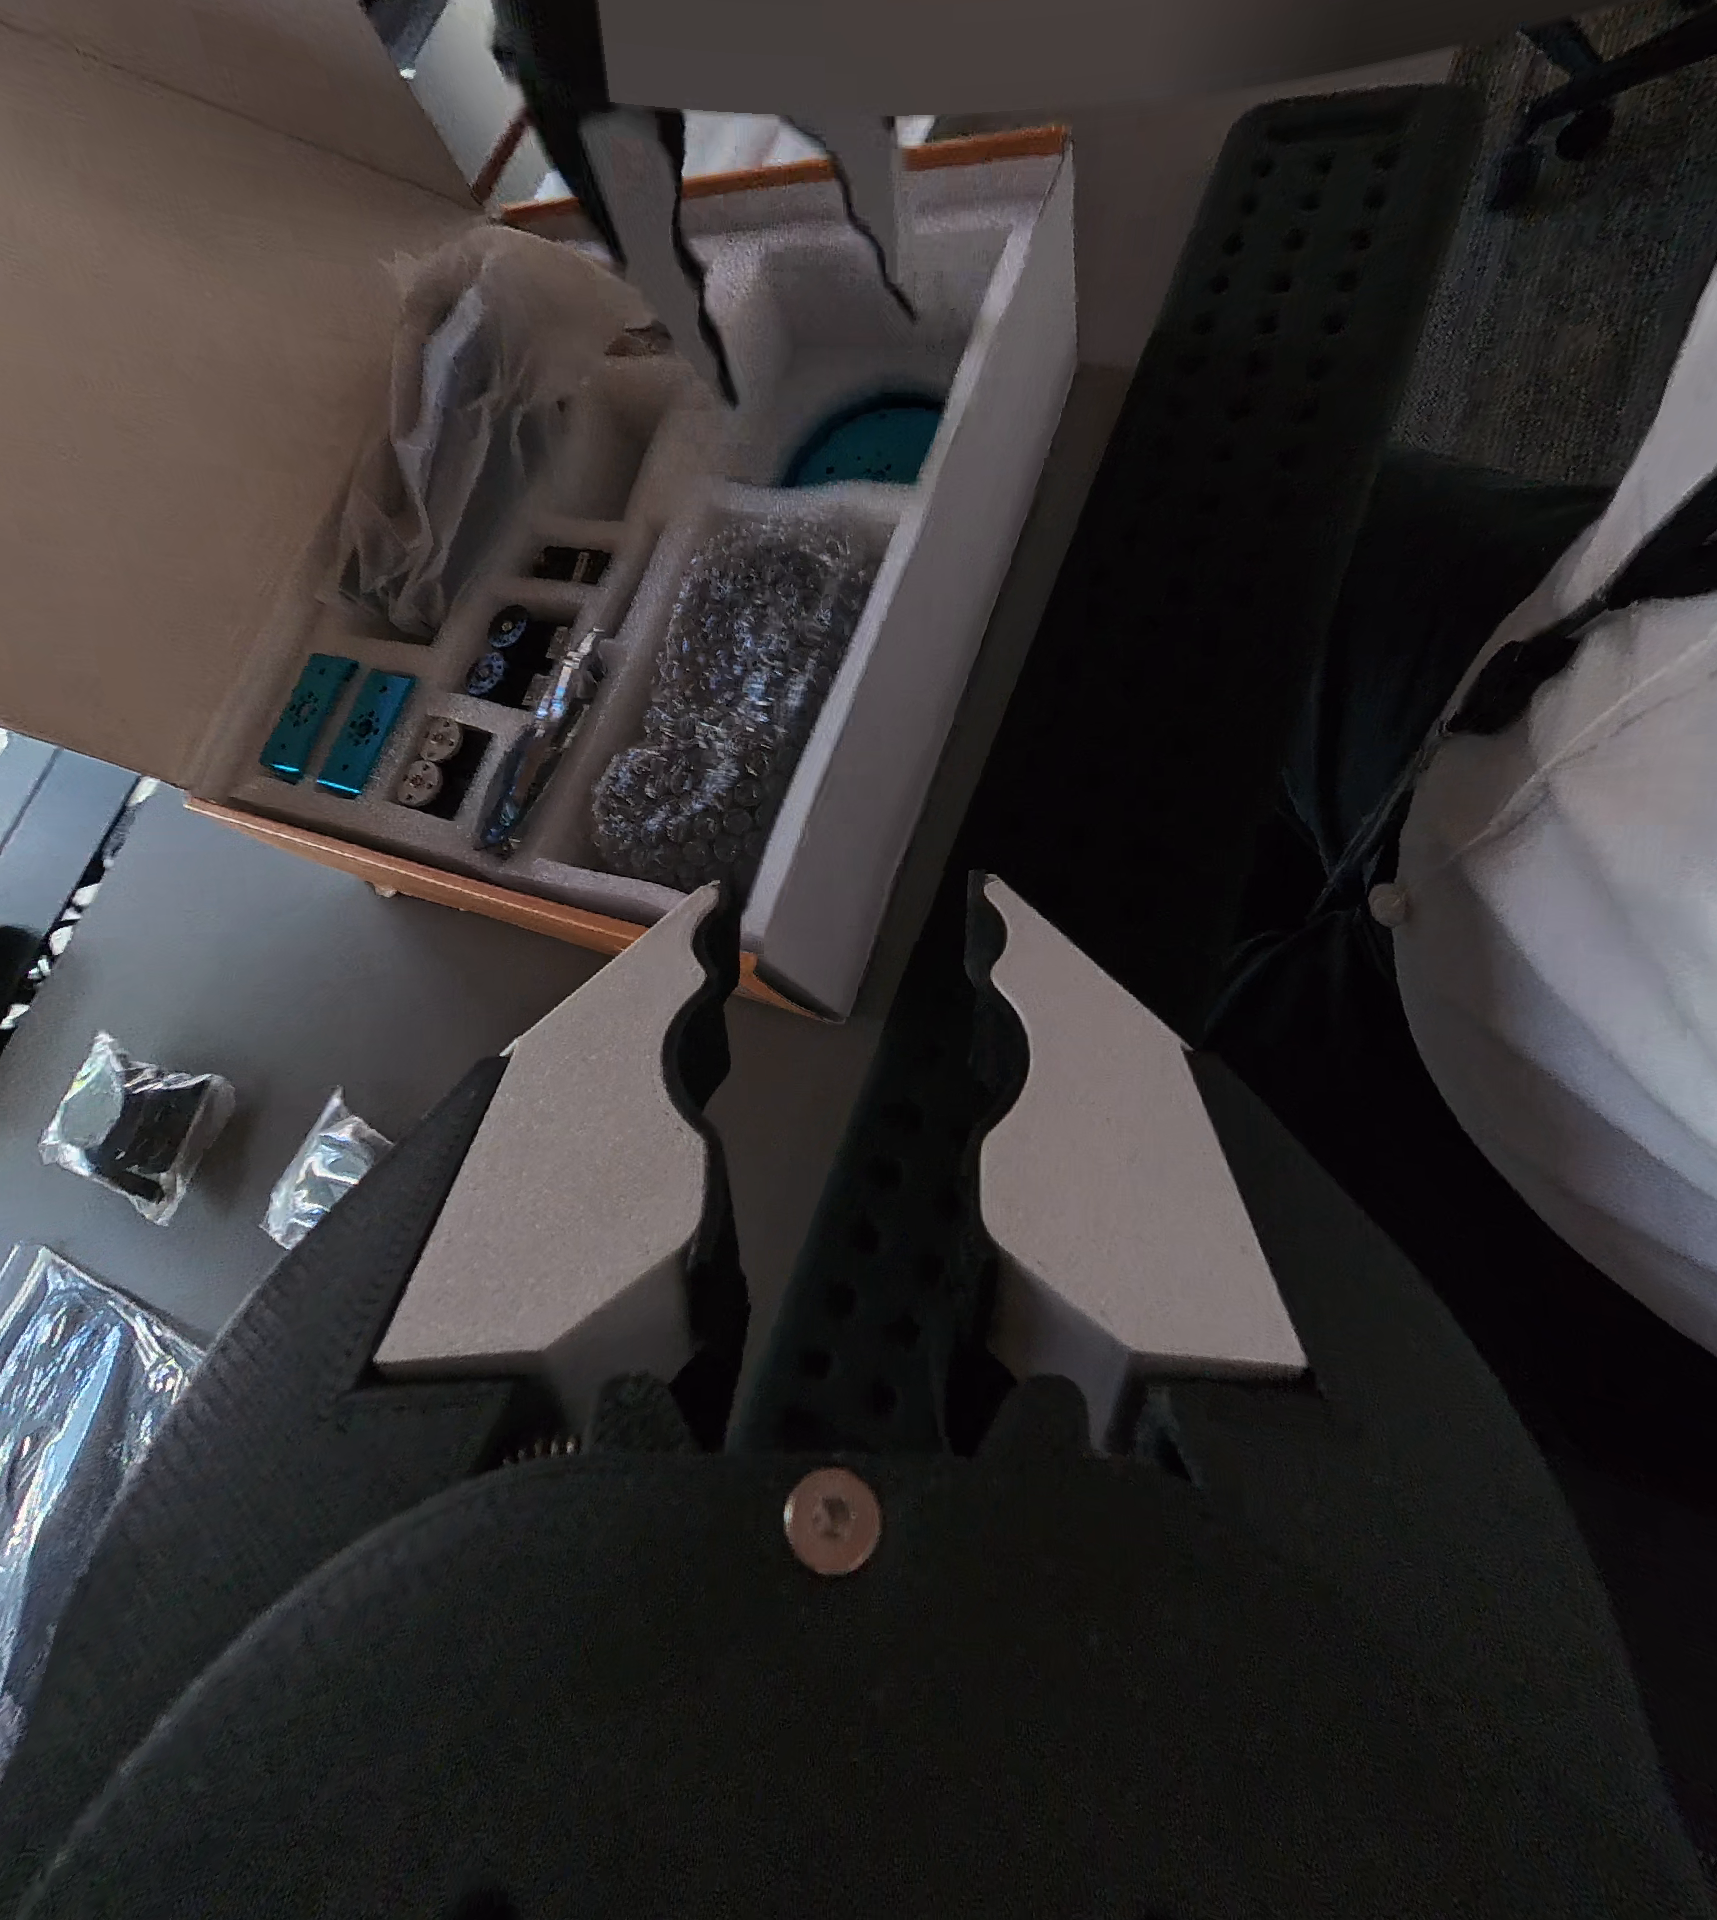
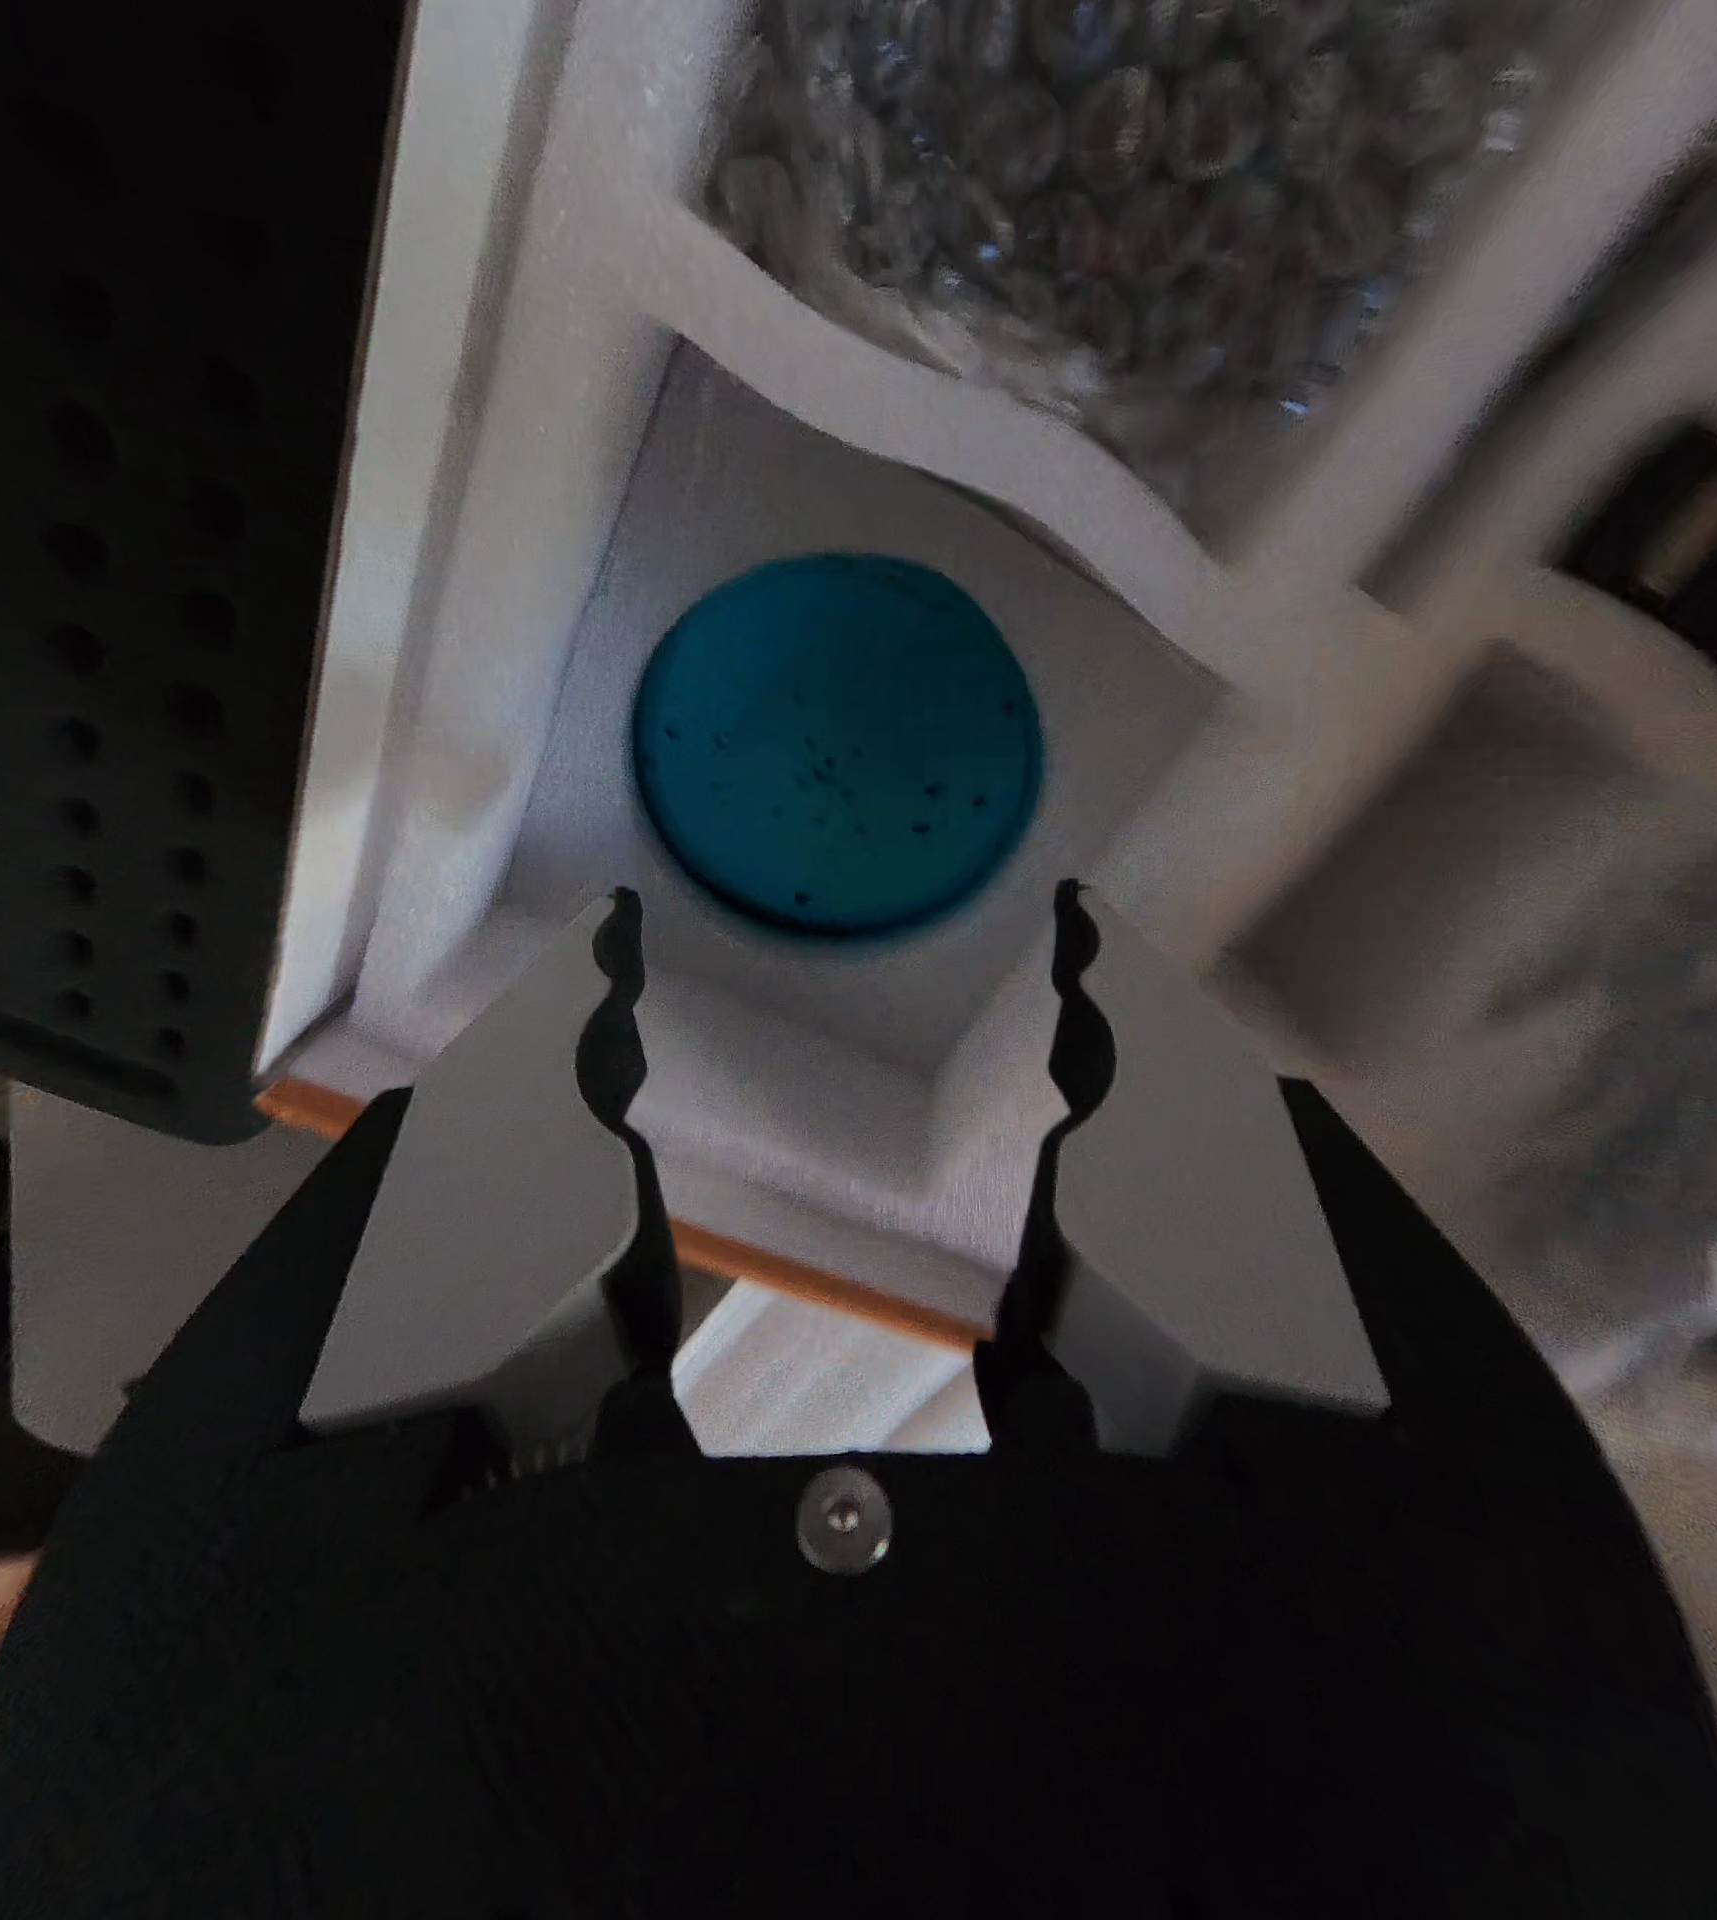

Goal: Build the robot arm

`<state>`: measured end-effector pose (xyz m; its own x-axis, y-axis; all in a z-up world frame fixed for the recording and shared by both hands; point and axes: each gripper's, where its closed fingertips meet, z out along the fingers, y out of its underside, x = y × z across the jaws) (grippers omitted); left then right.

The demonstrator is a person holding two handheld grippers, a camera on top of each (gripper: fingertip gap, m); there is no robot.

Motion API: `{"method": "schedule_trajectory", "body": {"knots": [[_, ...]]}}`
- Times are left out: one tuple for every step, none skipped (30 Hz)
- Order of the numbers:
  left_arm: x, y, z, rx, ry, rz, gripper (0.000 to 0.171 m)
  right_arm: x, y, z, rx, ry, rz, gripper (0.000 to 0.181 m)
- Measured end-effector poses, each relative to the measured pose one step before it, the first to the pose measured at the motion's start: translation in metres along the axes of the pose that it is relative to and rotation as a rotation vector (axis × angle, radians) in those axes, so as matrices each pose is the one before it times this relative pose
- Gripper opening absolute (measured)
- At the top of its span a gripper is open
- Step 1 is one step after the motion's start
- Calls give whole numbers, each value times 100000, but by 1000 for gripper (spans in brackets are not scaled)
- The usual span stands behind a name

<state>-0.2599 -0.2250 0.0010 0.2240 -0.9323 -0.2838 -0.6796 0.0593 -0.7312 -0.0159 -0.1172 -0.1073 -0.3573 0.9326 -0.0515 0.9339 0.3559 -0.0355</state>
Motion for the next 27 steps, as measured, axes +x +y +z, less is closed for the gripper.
{"method": "schedule_trajectory", "body": {"knots": [[-502,-239,106,772,-1677,-1081,41,122,218,-1605,5412,2084,4228,75],[-524,-362,330,984,-1022,-1261,39,59,201,-1586,5854,1835,4970,71],[-455,-571,599,1465,85,-1181,37,182,326,-1434,4848,3227,4481,67],[-393,-819,895,1882,1056,-641,36,277,484,-1251,3387,4582,3430,65],[-386,-1066,1209,1979,1346,-11,33,219,532,-1054,2582,5040,2216,64],[-447,-1206,1551,1292,1325,-118,28,258,421,-919,2460,5724,1554,60],[-292,-1276,1839,245,2669,-186,28,122,292,-841,2620,5131,1817,58],[-47,-1374,2030,130,4173,529,26,-202,162,-803,2845,3441,2123,57],[91,-1318,2142,128,4899,1697,26,-359,24,-801,3334,2801,1930,55],[75,-1017,2217,-893,4856,2610,25,-397,-52,-790,3683,2744,1535,52],[60,-587,2219,-2860,4914,2715,24,-506,44,-742,2851,2165,1366,50],[-3,-208,2112,-4634,4636,1981,22,-600,202,-682,1584,1571,1108,49],[-32,-51,1911,-5203,4394,618,19,-672,390,-632,250,1071,765,49],[14,41,1724,-5291,4459,-219,19,-596,502,-586,-461,1393,623,49],[-193,212,1583,-5761,3114,151,18,-604,550,-549,-637,1036,520,50],[-526,345,1479,-5765,911,273,18,-590,567,-492,-674,699,525,50],[-363,211,1399,-4412,1588,59,18,-523,510,-450,-420,595,402,50],[23,-3,1282,-2681,3465,-293,19,-418,404,-399,246,652,416,50],[401,-164,1102,-1396,5221,-332,24,-362,380,-337,392,456,545,50],[454,-147,958,-1167,4838,-401,25,-306,375,-262,270,230,455,50],[79,-65,833,-1534,1603,-759,26,-180,391,-188,159,496,194,50],[-2,-45,711,-1338,398,-1620,26,-130,352,-126,176,239,213,50],[171,-108,595,-726,1218,-3624,27,-73,393,-92,-274,152,439,50],[422,-165,531,-329,2626,-4783,28,-28,408,-72,-779,96,231,50],[195,-26,476,-947,1114,-4695,25,-7,387,-60,-850,-92,-42,50],[-97,38,365,-1278,-386,-3834,27,90,379,-70,-1010,206,-58,50],[-61,-35,193,-546,432,-2775,27,142,319,-71,-826,313,-60,50]]}}
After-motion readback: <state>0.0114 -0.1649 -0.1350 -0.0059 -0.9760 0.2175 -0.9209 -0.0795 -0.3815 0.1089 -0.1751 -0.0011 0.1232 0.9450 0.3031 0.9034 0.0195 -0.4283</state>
